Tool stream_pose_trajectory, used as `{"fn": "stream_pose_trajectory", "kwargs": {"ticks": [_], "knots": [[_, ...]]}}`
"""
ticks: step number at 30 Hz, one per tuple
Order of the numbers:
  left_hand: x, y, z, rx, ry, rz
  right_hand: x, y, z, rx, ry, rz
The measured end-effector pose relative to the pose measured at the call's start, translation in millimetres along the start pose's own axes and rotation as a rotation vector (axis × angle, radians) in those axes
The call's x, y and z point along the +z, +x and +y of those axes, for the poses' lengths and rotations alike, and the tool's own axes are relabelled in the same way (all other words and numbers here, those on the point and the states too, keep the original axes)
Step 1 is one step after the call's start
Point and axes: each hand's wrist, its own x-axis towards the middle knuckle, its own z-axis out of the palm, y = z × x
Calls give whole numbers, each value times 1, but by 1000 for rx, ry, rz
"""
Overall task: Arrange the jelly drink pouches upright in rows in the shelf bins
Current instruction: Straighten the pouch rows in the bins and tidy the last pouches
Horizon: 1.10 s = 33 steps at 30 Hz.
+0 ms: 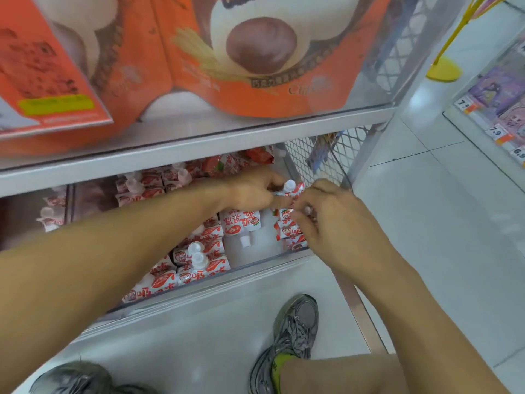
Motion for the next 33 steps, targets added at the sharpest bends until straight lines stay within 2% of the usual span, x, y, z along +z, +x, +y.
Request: {"fn": "stream_pose_trajectory", "kwargs": {"ticks": [2,6,12,19,25,30,33], "knots": [[2,3,-2,7,25,-10,2,-11,-2,-4,-16,13],[2,5,-4,-21,19,-25,4,-19,2,62,111,-9],[6,3,4,33,-5,6,9,-17,10,120,185,4],[7,2,8,-49,22,-58,7,-11,7,116,164,-54],[3,1,19,-140,-17,-80,8,-12,7,186,288,-108],[8,-3,20,-150,-78,-30,16,-20,3,174,304,28],[7,-4,16,-160,-109,-37,11,-19,-1,178,337,294]]}}
